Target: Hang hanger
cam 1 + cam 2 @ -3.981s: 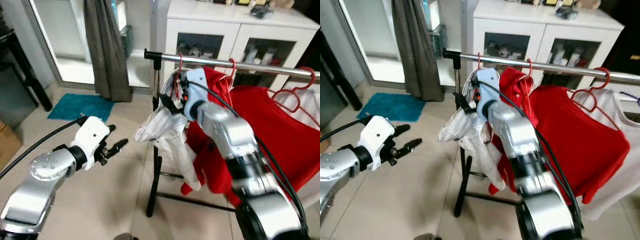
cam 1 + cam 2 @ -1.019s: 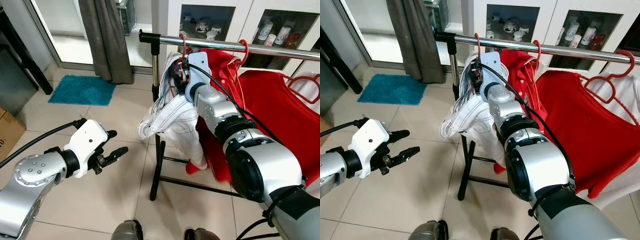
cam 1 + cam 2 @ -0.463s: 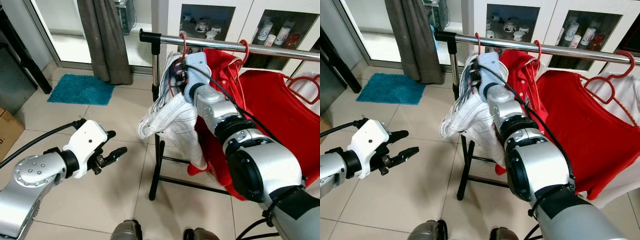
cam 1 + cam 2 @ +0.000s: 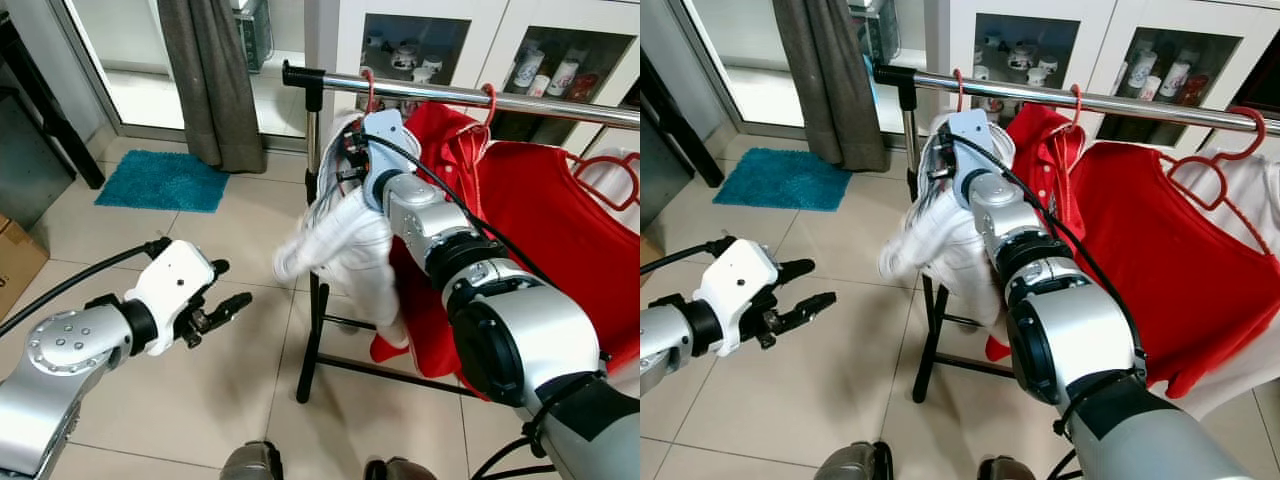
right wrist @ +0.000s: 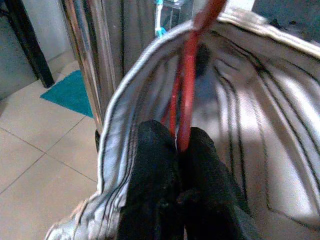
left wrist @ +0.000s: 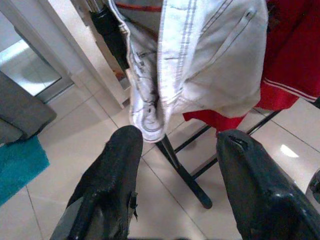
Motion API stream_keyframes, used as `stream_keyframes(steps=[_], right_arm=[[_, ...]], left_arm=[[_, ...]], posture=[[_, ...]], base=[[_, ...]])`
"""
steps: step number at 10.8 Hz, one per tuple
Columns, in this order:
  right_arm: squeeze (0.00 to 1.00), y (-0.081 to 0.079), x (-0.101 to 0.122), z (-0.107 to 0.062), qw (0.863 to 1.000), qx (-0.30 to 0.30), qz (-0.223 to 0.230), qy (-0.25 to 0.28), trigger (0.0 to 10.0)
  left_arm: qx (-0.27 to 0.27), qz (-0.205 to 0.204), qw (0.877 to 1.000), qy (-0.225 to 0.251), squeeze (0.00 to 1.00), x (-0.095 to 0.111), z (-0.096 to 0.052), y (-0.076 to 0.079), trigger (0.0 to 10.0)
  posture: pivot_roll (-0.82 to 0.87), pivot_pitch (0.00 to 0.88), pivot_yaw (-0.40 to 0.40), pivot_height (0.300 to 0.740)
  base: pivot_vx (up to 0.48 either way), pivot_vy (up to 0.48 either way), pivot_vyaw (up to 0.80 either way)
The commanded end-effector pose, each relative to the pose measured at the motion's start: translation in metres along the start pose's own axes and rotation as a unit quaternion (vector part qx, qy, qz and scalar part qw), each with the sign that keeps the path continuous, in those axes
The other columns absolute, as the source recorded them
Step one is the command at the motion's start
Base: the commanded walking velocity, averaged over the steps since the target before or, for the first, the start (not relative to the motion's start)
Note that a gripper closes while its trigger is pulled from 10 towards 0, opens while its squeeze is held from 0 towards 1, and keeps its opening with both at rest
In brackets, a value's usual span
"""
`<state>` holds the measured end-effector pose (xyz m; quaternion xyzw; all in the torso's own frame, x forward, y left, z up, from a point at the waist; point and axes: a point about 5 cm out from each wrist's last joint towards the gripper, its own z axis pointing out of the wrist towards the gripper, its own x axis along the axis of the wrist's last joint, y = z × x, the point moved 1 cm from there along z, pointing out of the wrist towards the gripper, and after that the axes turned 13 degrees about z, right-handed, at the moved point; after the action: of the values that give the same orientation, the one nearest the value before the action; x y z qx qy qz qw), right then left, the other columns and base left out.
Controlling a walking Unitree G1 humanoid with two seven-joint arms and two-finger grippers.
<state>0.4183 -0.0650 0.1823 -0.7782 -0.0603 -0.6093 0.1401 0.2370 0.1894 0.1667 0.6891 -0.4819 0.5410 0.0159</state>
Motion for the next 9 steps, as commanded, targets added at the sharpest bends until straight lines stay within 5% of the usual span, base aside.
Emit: stream_keyframes(steps=[1,4,6,9], right_arm=[[0.00,-0.001,-0.002,0.000,1.000,0.000,0.004,-0.017,0.0],[0.00,0.002,0.007,0.000,0.999,-0.005,0.036,0.001,0.0],[0.00,0.005,0.024,-0.001,0.998,0.006,0.052,0.043,0.0],[0.00,0.013,0.051,-0.005,0.990,0.015,0.072,0.121,0.0]], left_arm=[[-0.001,0.007,1.000,-0.005,0.00,-0.002,0.003,0.000,10.0],[0.021,0.009,1.000,0.005,0.00,0.001,0.009,-0.008,10.0],[0.066,-0.080,0.994,0.038,0.00,0.008,0.017,-0.019,10.0],[0.113,-0.061,0.990,0.051,0.00,0.004,0.034,-0.015,10.0]], posture=[[0.09,0.051,0.004,0.740],[0.08,0.031,0.012,0.740],[0.07,0.019,0.018,0.740],[0.02,0.001,0.046,0.740]], base=[[0.000,0.000,0.00],[0.000,0.000,0.00],[0.000,0.000,0.00],[0.000,0.000,0.00]])
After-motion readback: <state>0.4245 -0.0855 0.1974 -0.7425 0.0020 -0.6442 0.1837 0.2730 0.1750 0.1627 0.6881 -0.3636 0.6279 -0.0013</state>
